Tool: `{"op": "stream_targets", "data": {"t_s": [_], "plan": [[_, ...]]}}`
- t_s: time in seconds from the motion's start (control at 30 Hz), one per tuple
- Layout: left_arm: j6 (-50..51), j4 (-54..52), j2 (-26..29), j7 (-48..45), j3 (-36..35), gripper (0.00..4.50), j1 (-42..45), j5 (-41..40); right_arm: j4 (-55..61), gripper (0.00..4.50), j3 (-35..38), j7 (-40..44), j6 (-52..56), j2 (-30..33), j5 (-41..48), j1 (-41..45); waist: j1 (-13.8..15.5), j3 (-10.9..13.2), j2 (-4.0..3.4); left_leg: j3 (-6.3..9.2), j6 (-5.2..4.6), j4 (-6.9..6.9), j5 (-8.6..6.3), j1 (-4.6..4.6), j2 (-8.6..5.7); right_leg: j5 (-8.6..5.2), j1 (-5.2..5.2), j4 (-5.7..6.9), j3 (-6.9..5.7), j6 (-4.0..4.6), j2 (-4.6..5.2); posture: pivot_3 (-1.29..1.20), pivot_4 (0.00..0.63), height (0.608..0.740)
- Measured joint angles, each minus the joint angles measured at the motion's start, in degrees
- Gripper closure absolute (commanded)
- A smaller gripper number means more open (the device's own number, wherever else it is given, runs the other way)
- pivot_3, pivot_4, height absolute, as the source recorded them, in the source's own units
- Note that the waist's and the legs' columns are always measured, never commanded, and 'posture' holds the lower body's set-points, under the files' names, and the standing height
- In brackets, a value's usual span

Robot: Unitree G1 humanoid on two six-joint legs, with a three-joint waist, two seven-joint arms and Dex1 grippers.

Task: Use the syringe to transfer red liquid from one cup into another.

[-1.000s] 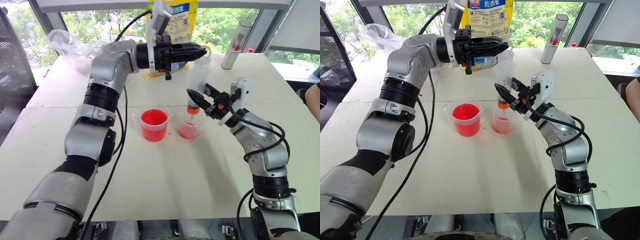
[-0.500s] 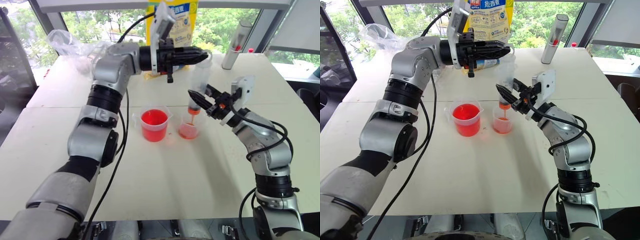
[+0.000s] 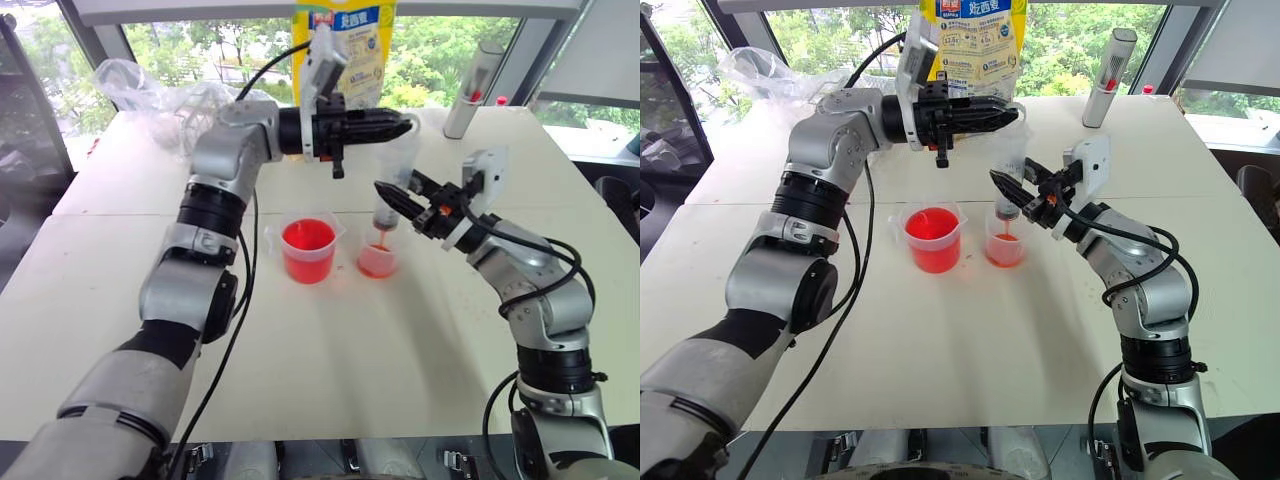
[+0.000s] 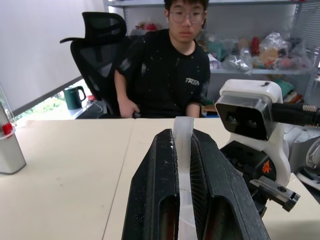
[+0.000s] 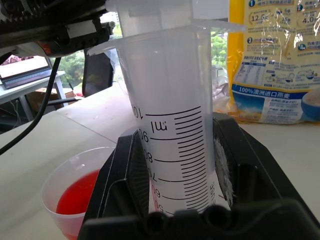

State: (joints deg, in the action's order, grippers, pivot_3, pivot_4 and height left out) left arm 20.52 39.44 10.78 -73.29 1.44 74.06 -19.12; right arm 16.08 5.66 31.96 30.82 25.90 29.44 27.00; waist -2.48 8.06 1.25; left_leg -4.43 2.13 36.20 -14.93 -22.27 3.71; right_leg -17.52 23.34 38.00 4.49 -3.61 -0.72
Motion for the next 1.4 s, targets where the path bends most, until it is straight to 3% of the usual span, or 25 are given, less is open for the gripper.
{"op": "stream_targets", "data": {"t_s": [0.47, 0.57, 0.73, 0.8, 0.9, 1.17, 1.4], "plan": [[0.6, -3.3, -0.2, 0.3, 0.0, 4.42, -1.9, 0.0, 1.0, 3.10, 0.0, 0.0, 1.9, 1.1, 1.2, 0.0, 0.0, 0.0, 0.00, 0.00, 0.00, 0.00, 0.00, 0.00, 0.00, 0.00, 0.00, 0.00, 0.00, 0.00, 0.00, 0.00, 0.150, 0.740], [2.2, -4.5, 0.2, 0.0, 0.2, 3.28, -2.0, -0.3, 1.8, 3.10, 0.5, -0.4, 2.0, 1.1, 1.6, 0.0, 0.0, 0.0, -0.02, 0.00, 0.00, -0.01, 0.00, 0.00, 0.00, 0.00, 0.00, 0.00, 0.00, 0.00, 0.00, 0.00, 0.150, 0.740], [4.0, -6.0, 0.4, 0.2, 0.0, 0.76, -3.5, -0.7, 1.8, 3.10, 2.2, -1.7, 2.2, 1.1, 2.3, 0.0, 0.0, 0.0, -0.02, 0.01, 0.00, 0.01, 0.00, 0.02, 0.00, 0.00, -0.01, 0.01, 0.01, 0.00, 0.00, 0.00, 0.150, 0.740], [5.1, -6.4, 0.5, 0.7, 0.7, 0.02, -4.6, -0.6, 3.2, 3.10, 2.5, -1.9, 2.0, 0.8, 3.1, 0.2, 0.0, 0.0, -0.07, 0.01, 0.00, 0.00, 0.00, 0.04, 0.01, 0.00, -0.01, 0.04, 0.02, 0.00, 0.00, 0.00, 0.150, 0.740], [7.4, -6.5, 1.6, 2.6, -0.7, 0.02, -5.8, -2.0, 6.1, 3.10, 2.5, -2.4, 1.8, 0.4, 4.0, 0.4, -0.2, 0.0, -0.07, 0.05, 0.00, 0.00, 0.00, 0.04, 0.06, 0.00, 0.01, 0.05, 0.03, 0.00, -0.04, 0.00, 0.150, 0.740], [11.0, -13.8, 12.4, 6.1, -6.9, 0.02, -7.3, -5.4, 6.3, 3.10, 2.5, -3.1, 1.9, 0.1, 4.7, 0.2, 0.1, 0.0, -0.07, 0.04, 0.01, -0.01, 0.00, 0.06, 0.07, 0.00, -0.03, 0.05, 0.07, 0.00, 0.02, 0.00, 0.150, 0.740], [17.5, -28.5, 19.0, 6.5, -6.5, 0.02, -20.9, -7.9, 5.9, 3.10, 3.0, -3.0, 4.0, 1.2, 5.8, 0.9, 0.0, 0.0, -0.09, 0.05, 0.02, 0.04, 0.01, 0.08, 0.11, 0.00, -0.05, 0.10, 0.10, 0.00, 0.11, 0.00, 0.150, 0.740]]}}
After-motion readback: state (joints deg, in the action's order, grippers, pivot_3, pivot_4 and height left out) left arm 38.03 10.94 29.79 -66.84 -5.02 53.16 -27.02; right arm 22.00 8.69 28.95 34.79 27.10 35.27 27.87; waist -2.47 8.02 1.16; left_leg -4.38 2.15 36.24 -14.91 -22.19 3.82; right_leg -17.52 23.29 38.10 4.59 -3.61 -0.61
